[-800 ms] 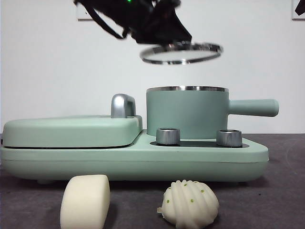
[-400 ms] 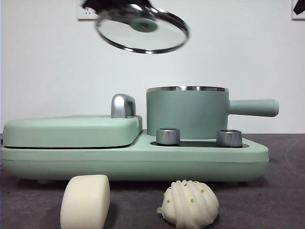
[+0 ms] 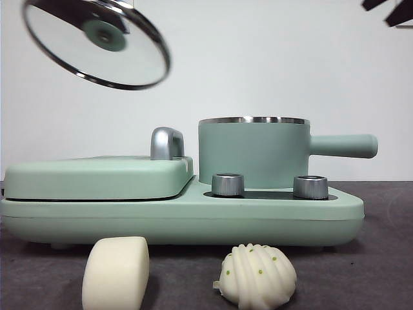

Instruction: Put the buns in a small steamer

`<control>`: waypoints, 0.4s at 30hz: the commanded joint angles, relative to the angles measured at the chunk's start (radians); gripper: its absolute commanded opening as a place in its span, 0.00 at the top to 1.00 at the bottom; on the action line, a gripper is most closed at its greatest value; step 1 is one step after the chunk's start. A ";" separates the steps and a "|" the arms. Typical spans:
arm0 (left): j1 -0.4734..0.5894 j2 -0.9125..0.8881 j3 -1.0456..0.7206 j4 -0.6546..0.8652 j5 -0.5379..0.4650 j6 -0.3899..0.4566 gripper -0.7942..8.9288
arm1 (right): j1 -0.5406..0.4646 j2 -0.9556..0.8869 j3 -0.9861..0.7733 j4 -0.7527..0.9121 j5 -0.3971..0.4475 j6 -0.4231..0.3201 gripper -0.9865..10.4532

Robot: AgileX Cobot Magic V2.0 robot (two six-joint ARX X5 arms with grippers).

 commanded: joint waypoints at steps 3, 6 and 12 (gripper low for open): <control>0.042 -0.059 0.018 0.004 -0.002 -0.005 0.91 | 0.136 0.061 0.021 0.015 -0.003 -0.028 0.67; 0.072 -0.085 0.018 -0.005 -0.002 -0.006 0.91 | 0.223 0.113 0.021 0.029 0.000 -0.048 0.67; 0.106 -0.101 0.018 -0.037 -0.002 -0.006 0.91 | 0.393 0.246 0.021 0.105 0.006 -0.079 0.66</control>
